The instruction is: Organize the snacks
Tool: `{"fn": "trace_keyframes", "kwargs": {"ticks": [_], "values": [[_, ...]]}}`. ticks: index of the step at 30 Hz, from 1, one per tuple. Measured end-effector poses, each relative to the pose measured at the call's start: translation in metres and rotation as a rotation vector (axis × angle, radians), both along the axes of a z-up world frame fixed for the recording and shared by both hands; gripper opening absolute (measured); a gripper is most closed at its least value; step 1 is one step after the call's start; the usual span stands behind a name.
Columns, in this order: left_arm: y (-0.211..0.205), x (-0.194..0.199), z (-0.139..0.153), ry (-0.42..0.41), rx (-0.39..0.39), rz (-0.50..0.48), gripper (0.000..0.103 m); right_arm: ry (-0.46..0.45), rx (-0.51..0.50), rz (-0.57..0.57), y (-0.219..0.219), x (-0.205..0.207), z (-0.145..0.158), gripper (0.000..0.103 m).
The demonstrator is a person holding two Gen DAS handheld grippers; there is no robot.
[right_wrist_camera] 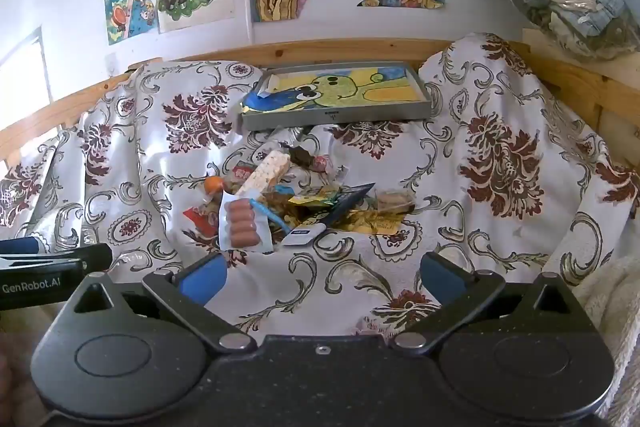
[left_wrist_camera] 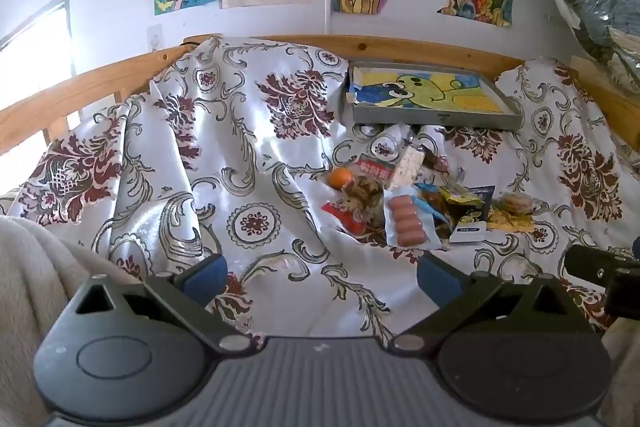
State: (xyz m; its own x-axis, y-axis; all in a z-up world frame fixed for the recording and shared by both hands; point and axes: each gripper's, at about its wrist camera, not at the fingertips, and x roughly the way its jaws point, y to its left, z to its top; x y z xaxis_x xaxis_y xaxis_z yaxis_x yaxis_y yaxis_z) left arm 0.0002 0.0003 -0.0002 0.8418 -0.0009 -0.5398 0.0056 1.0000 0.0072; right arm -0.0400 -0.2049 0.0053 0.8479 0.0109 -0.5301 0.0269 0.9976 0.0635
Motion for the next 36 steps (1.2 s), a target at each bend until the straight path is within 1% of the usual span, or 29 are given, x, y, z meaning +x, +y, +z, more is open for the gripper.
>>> {"fn": "trace_keyframes", "kwargs": {"ticks": [8,9,10,36], "values": [[0.0,0.0,0.0,0.002,0.002,0.002,0.103,0.0,0.003,0.0,0.0,0.0,0.0,0.102],[0.001,-0.001,-0.002,0.002,0.002,0.002,0.103,0.0,0.002,0.0,0.0,0.0,0.0,0.102],[0.002,-0.002,-0.01,0.002,0.002,0.002,0.103,-0.001,0.002,0.0,0.0,0.0,0.0,0.102],[0.0,-0.001,-0.008,0.008,0.001,0.002,0.103,-0.002,0.005,0.0,-0.001,-0.001,0.0,0.102]]}}
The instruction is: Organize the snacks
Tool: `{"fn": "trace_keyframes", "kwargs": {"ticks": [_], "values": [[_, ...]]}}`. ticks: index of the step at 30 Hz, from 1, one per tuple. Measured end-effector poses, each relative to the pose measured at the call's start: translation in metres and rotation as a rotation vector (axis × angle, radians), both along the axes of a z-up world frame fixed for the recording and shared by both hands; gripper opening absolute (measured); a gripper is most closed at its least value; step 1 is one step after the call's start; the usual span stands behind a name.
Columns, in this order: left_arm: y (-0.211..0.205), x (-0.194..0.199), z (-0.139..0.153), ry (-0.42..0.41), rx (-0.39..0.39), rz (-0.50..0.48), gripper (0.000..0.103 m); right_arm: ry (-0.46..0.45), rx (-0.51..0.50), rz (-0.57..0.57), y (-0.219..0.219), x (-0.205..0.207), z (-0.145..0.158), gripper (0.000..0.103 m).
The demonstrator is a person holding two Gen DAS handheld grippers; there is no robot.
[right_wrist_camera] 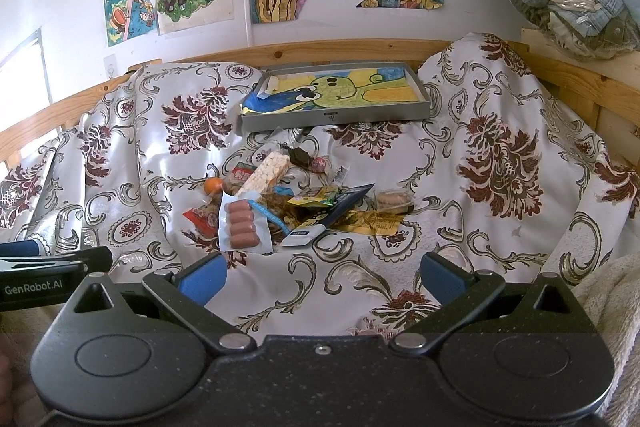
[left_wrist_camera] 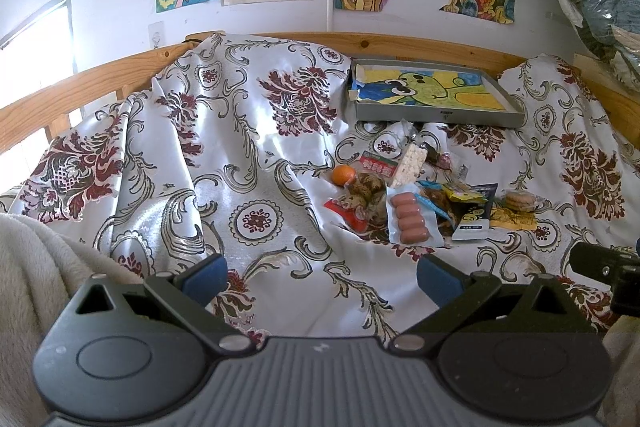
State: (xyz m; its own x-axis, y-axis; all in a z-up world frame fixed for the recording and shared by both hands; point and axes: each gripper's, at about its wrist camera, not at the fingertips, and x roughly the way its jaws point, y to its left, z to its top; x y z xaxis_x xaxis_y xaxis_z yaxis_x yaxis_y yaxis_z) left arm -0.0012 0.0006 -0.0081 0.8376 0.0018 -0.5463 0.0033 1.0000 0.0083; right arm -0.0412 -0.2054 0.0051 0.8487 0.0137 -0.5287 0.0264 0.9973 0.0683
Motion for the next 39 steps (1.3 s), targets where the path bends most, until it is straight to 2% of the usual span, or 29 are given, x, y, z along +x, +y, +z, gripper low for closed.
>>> {"fn": "trace_keyframes", "kwargs": {"ticks": [31,39], "values": [[0.007,0.002,-0.004,-0.003,0.001,0.016,0.103,0.01,-0.003,0.006,0.002,0.004,0.0,0.102],[0.008,0.008,0.003,0.01,-0.008,0.048,0.103,0.011,0.04,0.014,-0.005,0.011,0.003,0.102]]}}
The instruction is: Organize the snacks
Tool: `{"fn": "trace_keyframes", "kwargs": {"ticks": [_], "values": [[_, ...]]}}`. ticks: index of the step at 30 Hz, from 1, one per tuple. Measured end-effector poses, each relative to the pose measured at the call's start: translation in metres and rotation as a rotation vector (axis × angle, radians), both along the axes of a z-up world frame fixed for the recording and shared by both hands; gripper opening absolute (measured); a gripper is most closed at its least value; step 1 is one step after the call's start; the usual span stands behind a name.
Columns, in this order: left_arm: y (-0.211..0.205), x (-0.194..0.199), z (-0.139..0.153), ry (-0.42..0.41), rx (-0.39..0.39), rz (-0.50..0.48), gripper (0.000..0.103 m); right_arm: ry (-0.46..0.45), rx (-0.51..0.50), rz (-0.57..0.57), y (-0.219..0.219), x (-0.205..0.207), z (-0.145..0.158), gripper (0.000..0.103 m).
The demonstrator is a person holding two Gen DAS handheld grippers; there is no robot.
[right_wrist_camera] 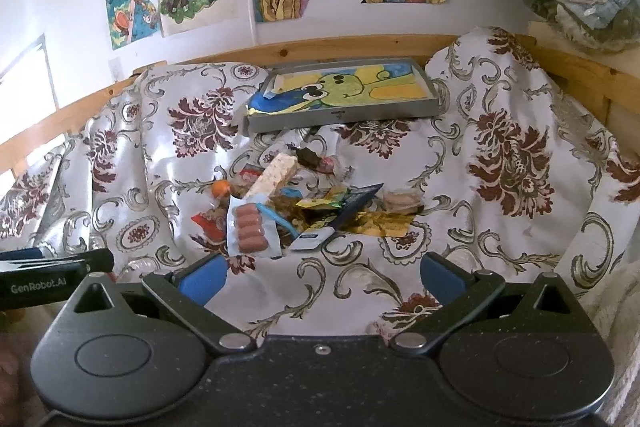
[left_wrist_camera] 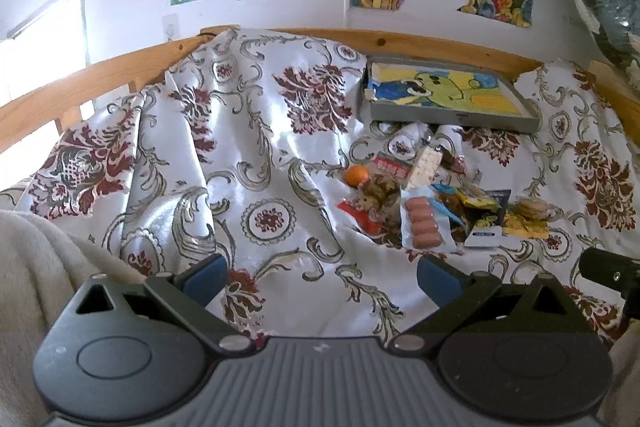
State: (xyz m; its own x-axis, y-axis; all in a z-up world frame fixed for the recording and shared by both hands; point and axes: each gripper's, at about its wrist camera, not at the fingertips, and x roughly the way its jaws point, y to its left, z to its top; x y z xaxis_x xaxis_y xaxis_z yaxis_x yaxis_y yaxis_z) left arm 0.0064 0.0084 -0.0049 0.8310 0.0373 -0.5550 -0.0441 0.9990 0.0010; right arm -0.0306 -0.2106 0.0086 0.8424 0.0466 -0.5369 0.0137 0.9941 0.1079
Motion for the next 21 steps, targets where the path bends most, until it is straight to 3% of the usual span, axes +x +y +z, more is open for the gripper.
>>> {"fn": "trace_keyframes", "kwargs": {"ticks": [4,9,13,21], "values": [[-0.004,0.007,0.007,0.004,-0.006,-0.02,0.103,-0.001,-0.017,0.005,-0.001,0.007,0.005,0.102],[-0.01,0.025,0.015,-0.001,-0.013,-0.054,0.103,-0.039,-0.109,0.047,0.002,0.021,0.018,0.102],[-0.012,0.049,0.017,0.046,-0.034,-0.089,0.103,-0.043,-0.202,0.087,0.003,0.038,0.019,0.102],[-0.023,0.096,0.005,0.117,0.005,-0.171,0.103,-0.007,-0.24,0.176,0.002,0.078,0.017,0.102]]}}
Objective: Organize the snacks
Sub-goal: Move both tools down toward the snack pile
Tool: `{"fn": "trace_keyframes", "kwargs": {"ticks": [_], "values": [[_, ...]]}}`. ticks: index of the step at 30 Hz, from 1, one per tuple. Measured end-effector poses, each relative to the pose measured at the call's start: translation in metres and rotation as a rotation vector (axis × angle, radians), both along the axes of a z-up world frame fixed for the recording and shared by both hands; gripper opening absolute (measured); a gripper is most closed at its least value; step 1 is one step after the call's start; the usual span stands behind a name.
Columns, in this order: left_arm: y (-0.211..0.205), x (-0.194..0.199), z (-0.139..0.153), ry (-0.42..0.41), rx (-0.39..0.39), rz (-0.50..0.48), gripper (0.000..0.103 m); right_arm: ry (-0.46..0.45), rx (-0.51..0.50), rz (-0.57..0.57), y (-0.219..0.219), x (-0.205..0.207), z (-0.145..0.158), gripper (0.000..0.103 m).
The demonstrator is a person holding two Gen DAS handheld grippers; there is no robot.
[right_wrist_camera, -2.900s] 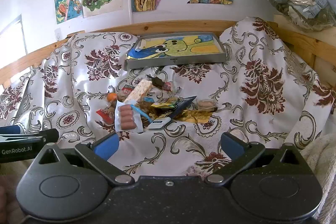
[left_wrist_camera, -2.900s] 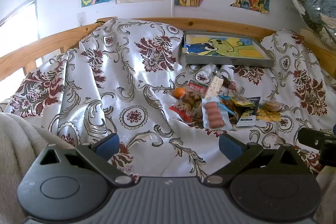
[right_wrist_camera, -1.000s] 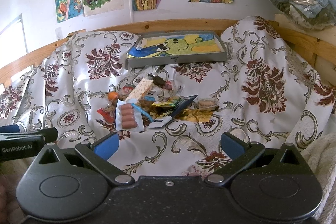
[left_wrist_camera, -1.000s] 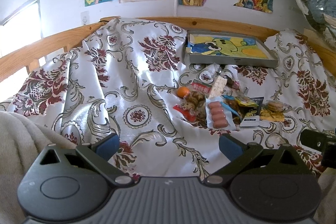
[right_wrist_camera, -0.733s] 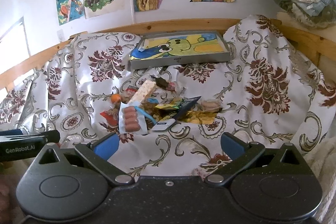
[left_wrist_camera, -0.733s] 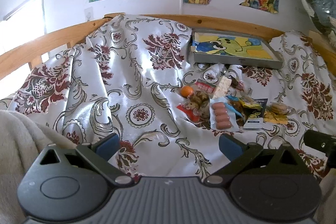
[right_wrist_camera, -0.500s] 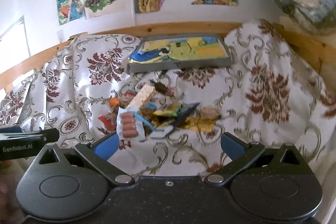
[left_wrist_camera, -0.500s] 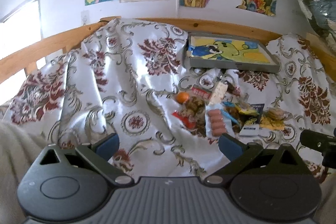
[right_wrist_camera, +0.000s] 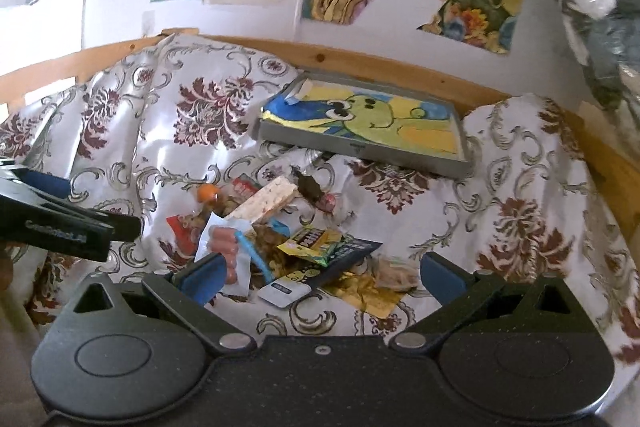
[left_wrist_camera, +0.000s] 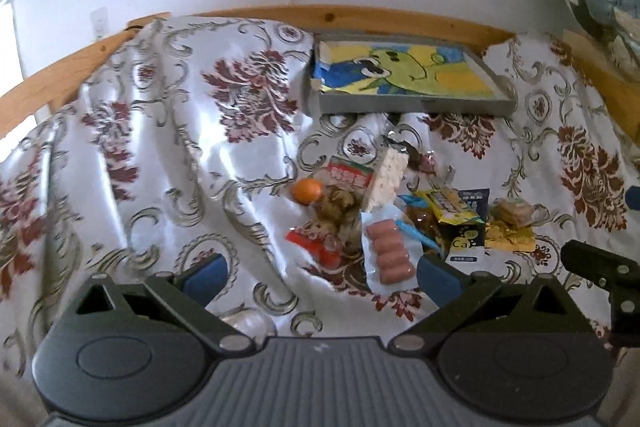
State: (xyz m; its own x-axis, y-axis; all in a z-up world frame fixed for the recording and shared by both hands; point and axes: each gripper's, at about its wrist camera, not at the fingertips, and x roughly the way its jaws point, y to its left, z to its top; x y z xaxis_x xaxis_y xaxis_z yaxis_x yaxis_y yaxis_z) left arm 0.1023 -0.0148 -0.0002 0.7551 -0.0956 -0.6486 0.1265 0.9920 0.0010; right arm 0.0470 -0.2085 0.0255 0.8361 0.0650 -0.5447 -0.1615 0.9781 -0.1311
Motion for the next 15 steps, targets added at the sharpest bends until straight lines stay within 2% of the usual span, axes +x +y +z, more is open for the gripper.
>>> {"fn": "trace_keyframes", "kwargs": {"ticks": [4,10,15], "values": [[-0.004,0.023,-0.014,0.05,-0.006,-0.009,0.103,0.042,0.033,0.016,-0.008,0.023,-0.004,0.102],[0.0,0.054,-0.032,0.125,-0.066,0.0,0.103,0.106,0.066,0.037,-0.023,0.063,-0.017,0.102],[-0.008,0.073,-0.048,0.15,-0.085,-0.005,0.103,0.159,0.163,0.044,-0.034,0.1,-0.034,0.097]]}}
